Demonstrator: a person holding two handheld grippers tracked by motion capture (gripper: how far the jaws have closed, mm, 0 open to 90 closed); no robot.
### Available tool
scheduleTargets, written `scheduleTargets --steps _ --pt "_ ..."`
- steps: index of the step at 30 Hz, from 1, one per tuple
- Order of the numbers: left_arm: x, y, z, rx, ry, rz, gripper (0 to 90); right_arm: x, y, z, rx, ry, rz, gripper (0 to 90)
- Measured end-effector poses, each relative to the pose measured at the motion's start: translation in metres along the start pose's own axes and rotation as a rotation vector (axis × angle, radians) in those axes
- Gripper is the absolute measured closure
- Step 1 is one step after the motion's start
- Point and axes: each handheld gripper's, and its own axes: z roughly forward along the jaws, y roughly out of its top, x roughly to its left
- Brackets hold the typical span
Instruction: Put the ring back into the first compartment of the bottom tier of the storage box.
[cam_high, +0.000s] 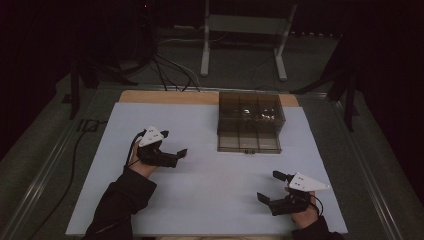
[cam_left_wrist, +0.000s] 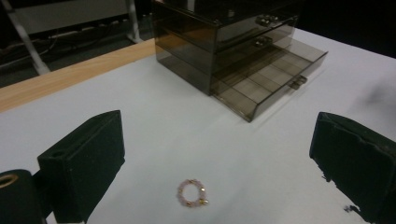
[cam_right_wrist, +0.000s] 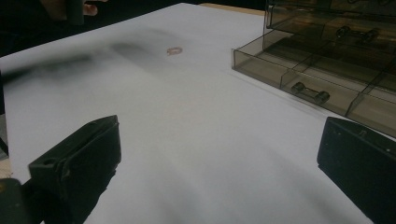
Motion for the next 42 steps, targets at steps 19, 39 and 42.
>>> scheduleTargets --steps 19,39,42 --pt "0.008 -0.015 0.026 0.14 0.049 -0.04 9.5 0.0 0.0 0.0 0.002 0.001 -0.001 0.0" --pt "0.015 -0.03 0.043 0.231 0.086 -0.087 42.9 0.0 0.0 0.0 0.003 0.005 0.003 0.0" --pt "0.014 -0.031 0.046 0.237 0.098 -0.092 48.4 0.0 0.0 0.0 0.002 0.005 0.002 0.0"
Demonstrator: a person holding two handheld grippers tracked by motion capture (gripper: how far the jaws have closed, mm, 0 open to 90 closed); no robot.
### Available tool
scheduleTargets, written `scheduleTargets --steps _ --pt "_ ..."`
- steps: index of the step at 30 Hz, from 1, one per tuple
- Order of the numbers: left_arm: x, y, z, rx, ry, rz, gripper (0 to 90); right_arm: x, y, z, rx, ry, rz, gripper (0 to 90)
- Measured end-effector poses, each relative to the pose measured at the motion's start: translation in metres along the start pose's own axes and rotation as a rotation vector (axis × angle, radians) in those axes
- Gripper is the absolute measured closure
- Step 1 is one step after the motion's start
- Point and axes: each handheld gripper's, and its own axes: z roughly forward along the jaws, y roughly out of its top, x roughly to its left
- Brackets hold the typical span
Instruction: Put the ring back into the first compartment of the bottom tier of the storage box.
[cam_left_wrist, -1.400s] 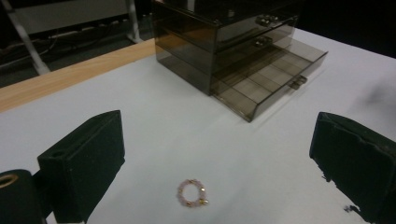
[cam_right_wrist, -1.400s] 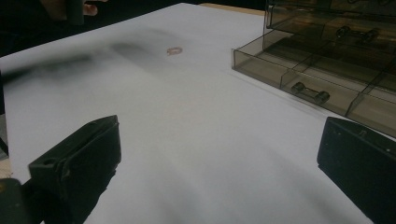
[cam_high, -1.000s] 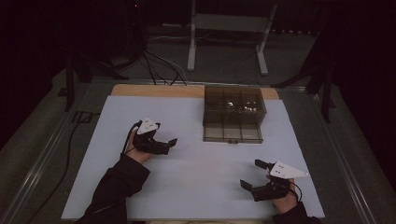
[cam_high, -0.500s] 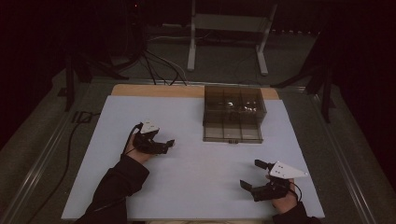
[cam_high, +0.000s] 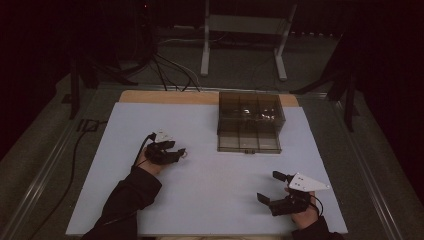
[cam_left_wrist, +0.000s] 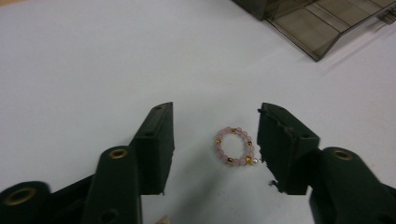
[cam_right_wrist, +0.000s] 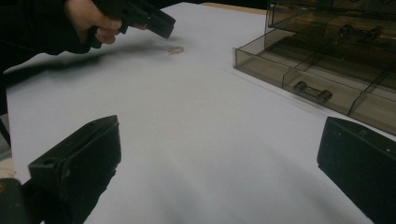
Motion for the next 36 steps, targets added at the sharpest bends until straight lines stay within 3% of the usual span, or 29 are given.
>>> scheduleTargets --steps 12,24,29,33,36 --pt "0.001 -0.001 0.014 0.058 0.001 -0.022 68.1 0.0 0.0 0.0 0.001 -0.003 0.0 0.0" --pt "0.0 -0.001 0.021 0.081 -0.006 -0.015 77.6 0.001 0.0 0.0 0.004 -0.004 -0.002 0.0" --pt "0.0 -0.001 0.021 0.09 -0.001 0.0 87.4 0.001 0.0 0.0 0.003 -0.004 -0.001 0.0" --pt "0.002 0.0 0.021 0.104 -0.011 -0.016 89.2 0.001 0.0 0.0 0.001 -0.007 -0.003 0.0" --pt "0.001 0.002 0.021 0.116 -0.004 -0.003 89.6 0.001 0.0 0.0 0.002 -0.007 -0.003 0.0"
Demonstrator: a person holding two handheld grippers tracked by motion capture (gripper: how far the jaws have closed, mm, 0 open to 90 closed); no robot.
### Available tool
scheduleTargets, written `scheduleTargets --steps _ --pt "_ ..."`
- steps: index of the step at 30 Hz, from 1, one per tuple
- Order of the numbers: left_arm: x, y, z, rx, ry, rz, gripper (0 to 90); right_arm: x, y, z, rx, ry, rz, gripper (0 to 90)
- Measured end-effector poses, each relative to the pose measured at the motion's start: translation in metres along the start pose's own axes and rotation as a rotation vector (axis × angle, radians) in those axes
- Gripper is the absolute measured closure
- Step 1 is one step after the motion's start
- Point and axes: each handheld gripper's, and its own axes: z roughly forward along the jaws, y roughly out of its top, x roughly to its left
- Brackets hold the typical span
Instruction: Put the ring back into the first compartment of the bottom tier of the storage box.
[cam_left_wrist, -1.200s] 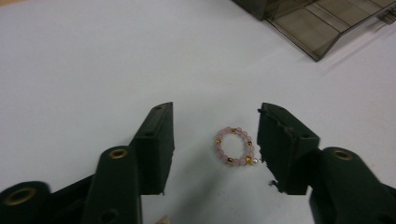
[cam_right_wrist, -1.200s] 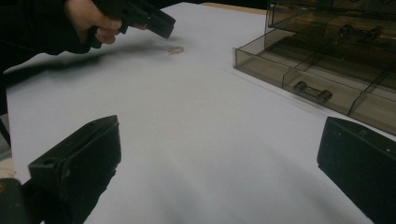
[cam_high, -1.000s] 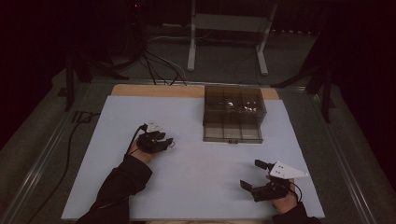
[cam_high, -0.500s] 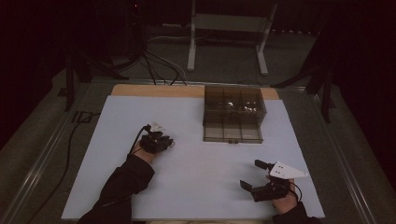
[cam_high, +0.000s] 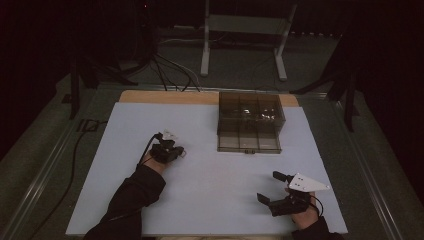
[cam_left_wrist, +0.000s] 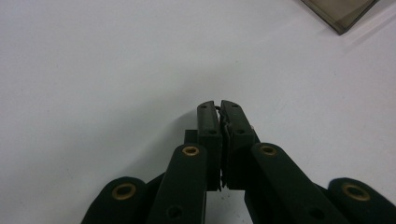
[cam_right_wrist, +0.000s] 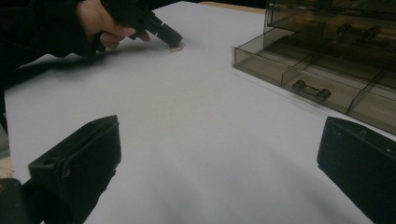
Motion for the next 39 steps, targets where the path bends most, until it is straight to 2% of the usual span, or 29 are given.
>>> scheduleTargets --steps 11,20,29,39 --pt "-0.001 0.0 0.0 -0.004 0.009 -0.007 89.9 0.0 0.0 0.0 0.001 -0.001 0.001 0.0" --pt "0.001 0.0 -0.003 -0.01 0.0 -0.021 89.9 0.0 0.0 0.0 0.001 -0.001 0.004 0.0" --pt "0.003 0.001 -0.01 -0.041 -0.004 -0.04 89.8 -0.001 0.0 -0.001 -0.005 -0.005 0.006 0.0" --pt "0.001 0.003 -0.012 -0.054 -0.011 -0.027 89.8 0.0 0.0 -0.001 -0.001 -0.003 0.007 0.0"
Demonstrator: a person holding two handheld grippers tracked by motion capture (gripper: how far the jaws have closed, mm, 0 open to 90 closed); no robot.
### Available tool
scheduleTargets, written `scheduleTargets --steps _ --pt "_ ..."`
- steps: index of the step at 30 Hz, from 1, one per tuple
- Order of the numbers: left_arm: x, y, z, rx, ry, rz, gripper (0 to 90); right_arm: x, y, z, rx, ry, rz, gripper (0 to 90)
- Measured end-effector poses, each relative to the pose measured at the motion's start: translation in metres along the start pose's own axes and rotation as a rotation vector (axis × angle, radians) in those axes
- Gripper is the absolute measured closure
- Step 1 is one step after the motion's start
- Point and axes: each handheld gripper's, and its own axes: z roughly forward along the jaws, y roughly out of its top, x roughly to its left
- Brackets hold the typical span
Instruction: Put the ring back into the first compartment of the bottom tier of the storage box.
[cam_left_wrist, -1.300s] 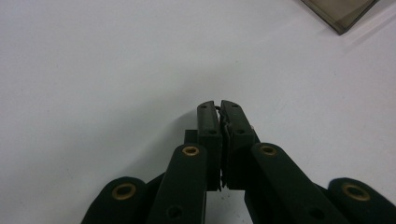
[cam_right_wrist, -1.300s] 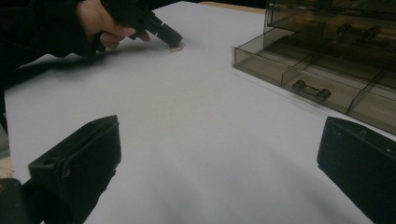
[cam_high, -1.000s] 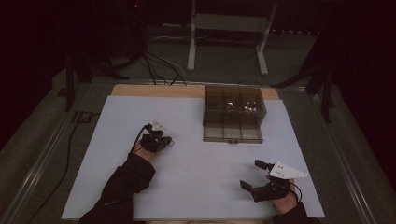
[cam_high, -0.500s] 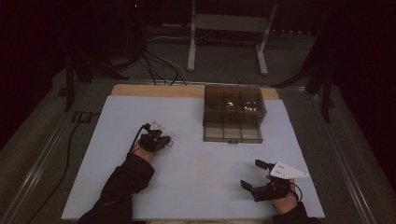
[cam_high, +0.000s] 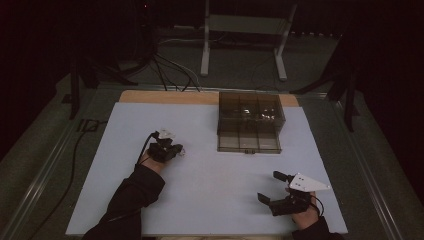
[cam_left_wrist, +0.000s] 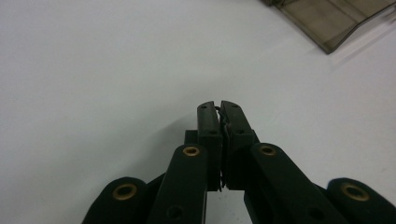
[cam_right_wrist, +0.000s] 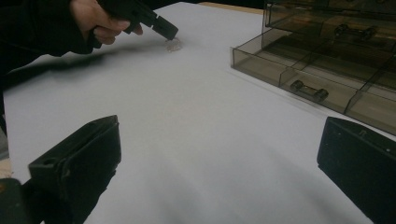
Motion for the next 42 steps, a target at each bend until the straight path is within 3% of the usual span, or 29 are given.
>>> scheduleTargets --steps 20,42 --pt "-0.012 0.009 -0.011 -0.038 -0.026 0.019 89.8 0.0 0.0 0.0 0.001 -0.002 0.001 0.0" --pt "-0.029 0.026 -0.019 -0.046 -0.059 0.064 89.8 0.0 -0.001 0.0 0.0 -0.002 -0.002 0.0"
